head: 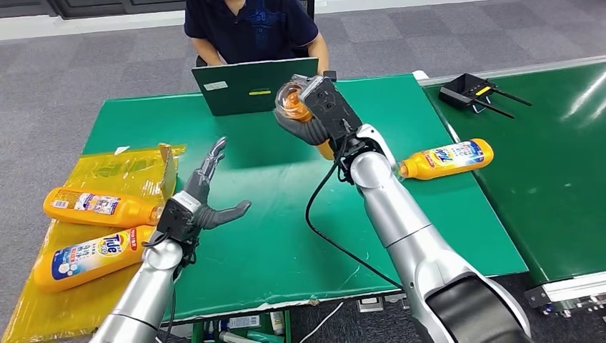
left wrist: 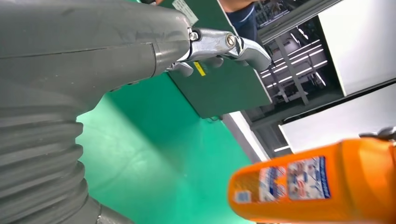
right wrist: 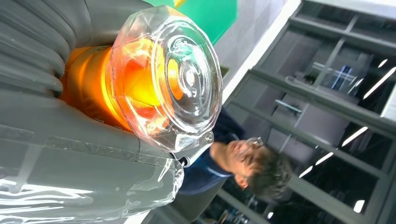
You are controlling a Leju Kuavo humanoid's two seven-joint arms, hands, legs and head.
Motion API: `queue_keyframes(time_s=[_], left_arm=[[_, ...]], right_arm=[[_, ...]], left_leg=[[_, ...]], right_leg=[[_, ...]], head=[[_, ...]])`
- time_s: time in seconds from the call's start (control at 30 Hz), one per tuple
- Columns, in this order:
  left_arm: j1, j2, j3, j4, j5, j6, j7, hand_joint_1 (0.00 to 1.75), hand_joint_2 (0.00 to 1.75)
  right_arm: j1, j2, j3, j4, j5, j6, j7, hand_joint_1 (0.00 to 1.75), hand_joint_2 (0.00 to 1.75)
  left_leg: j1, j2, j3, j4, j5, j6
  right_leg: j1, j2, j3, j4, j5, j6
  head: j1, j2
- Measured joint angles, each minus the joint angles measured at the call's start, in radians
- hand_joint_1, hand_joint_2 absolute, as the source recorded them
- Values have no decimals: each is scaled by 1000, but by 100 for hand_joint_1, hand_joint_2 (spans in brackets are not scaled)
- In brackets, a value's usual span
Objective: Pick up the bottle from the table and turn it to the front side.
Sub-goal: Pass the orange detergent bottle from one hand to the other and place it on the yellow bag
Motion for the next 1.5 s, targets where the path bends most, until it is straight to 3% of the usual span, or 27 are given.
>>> queue_keyframes(time_s=[1.5], left_arm=[[-236, -105, -40, 342, 18, 70, 0, 0, 175]], right_arm=[[-50, 83, 40, 118, -45, 0, -42, 175, 175]], left_leg=[[0, 0, 0, 0, 0, -1]], right_leg=[[0, 0, 0, 0, 0, 0]], head=[[0, 0]])
